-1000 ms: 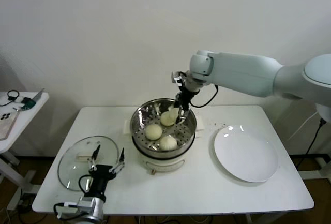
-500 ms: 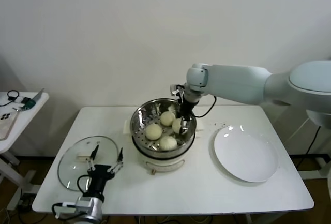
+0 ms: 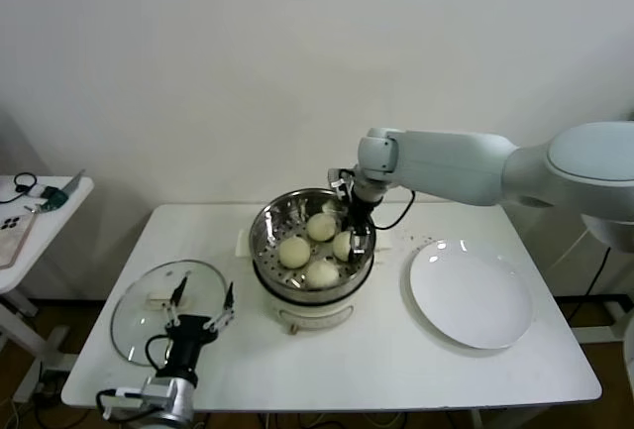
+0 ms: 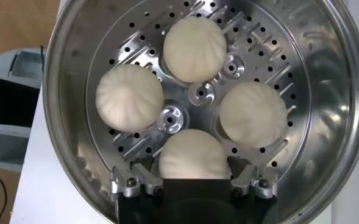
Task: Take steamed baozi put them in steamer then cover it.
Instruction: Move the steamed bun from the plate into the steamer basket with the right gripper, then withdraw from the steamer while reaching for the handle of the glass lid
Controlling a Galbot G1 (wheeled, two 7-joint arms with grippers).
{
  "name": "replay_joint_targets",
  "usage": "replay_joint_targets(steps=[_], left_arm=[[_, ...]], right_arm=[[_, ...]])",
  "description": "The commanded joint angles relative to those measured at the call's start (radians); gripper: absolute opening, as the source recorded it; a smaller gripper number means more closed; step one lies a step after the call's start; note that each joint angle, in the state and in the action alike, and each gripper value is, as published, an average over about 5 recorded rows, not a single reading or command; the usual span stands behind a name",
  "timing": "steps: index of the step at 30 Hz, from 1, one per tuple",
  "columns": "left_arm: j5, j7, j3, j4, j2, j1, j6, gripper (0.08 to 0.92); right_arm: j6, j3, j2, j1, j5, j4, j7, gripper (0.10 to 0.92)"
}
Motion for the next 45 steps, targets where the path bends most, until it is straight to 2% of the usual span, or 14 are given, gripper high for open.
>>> replay_joint_targets(steps=[1,12,20,27,37,45], left_arm=[[-0.004,0.0,-0.002,-0.002,0.002,0.0,0.002,0.823],[-0.006,0.002,-0.016,0.003,0.007,0.006,-0.004,0.823],[0.009,0.0,-0.02,0.002,0.005,0.004,-0.007,0.823],[0.063,-0.004,-0.023,0.001,-0.005,0.005,-0.016,0.823],[0.108,-0.002,-0.044,-0.016,-0.012,0.018,-0.023,0.823],[0.217,-0.002,-0.049,-0.033,-0.013,0.018,-0.002,0.823]], right_arm=[[-0.002,0.03,-0.008,-0.001,-0.003,0.003,0.003,0.817],[0.045,0.156,-0.162,0.05,0.06,0.096,0.069,0.823],[0.178,0.299,-0.355,-0.004,0.056,0.239,0.287,0.823],[0.256,0.575,-0.502,-0.237,0.009,0.383,0.531,0.823],[0.287,1.066,-0.695,-0.731,-0.1,0.55,0.724,0.823],[0.327,1.428,-0.727,-1.103,-0.129,0.598,0.821,0.823]])
